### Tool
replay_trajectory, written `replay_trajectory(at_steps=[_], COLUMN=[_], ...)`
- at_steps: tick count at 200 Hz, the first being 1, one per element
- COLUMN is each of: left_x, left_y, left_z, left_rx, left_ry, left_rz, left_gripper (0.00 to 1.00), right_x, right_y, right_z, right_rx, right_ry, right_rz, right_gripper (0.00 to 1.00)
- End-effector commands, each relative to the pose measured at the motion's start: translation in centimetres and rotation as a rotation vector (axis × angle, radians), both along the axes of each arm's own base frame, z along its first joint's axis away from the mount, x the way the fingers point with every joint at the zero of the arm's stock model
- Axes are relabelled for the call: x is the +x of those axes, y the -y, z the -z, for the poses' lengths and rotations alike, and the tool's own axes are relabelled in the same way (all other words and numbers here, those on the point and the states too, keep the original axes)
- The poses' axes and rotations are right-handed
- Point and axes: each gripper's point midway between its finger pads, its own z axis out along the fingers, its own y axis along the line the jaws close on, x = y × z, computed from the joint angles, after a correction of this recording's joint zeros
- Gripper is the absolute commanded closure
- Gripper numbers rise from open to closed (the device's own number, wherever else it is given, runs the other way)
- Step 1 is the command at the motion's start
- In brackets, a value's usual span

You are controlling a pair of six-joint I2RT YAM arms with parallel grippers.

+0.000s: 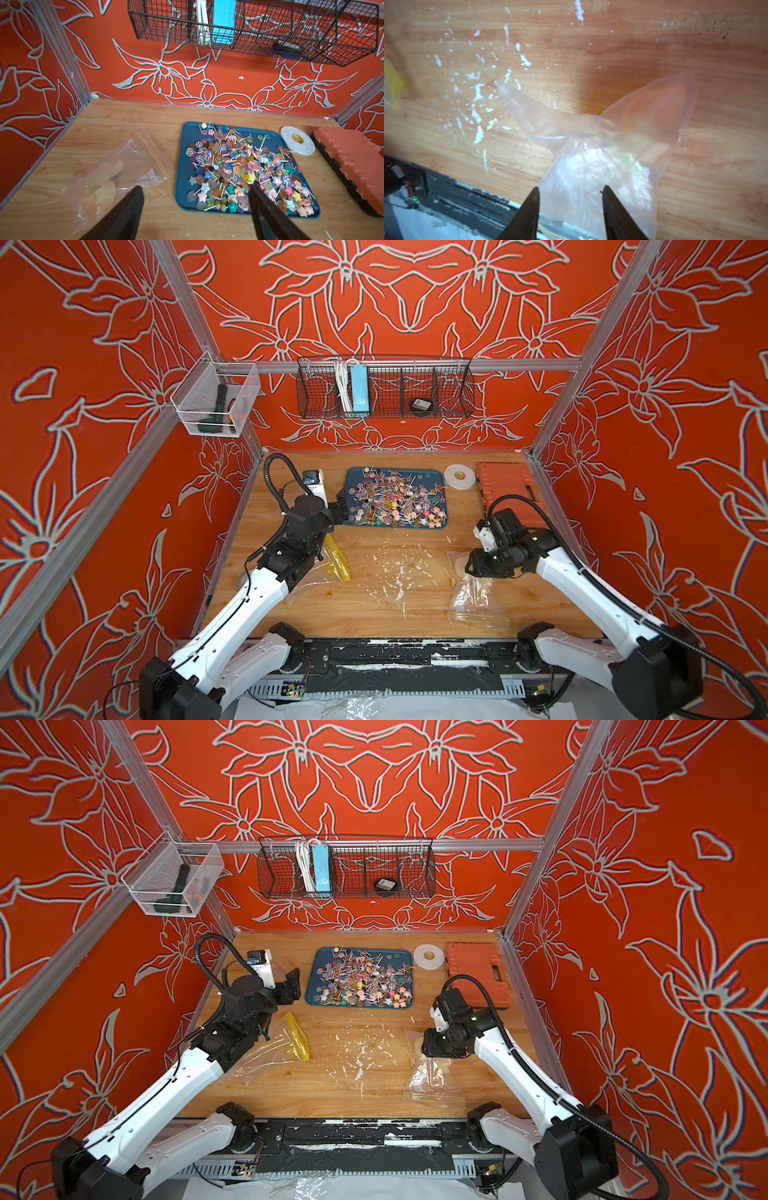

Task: Pour candies out of the ziploc bag
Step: Move the ziploc bag to the center of the board.

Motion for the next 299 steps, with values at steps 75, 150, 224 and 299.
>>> replay_trajectory(at_steps=[75, 150, 224, 299], left_x=[-0.7, -0.4, -1.8, -3.5], left_y=[-1.3, -1.7, -5.7, -9.3], left_z=[-1.2, -0.5, -0.6, 7.9], left_rx=[0.0, -0.016, 0.076, 0.106], left_ry=[0.041, 0.049, 0.285, 0.279], left_rz=[-0.043, -0.075, -0.266, -0.369], left_gripper=[0.19, 0.19, 0.18, 0.24], right_x=[12.8, 10.4, 12.0, 12.4], right_y=[0.7, 2.3, 13.7, 14.5], right_z=[0.9, -4.8, -8.8, -3.6], right_rx=[-0.16, -0.158, -0.482, -0.462], right_ry=[0.254, 0.342, 0.797, 1.063], right_rz=[0.091, 0.095, 0.413, 0.442], right_gripper=[0.56, 0.34, 0.06, 0.05])
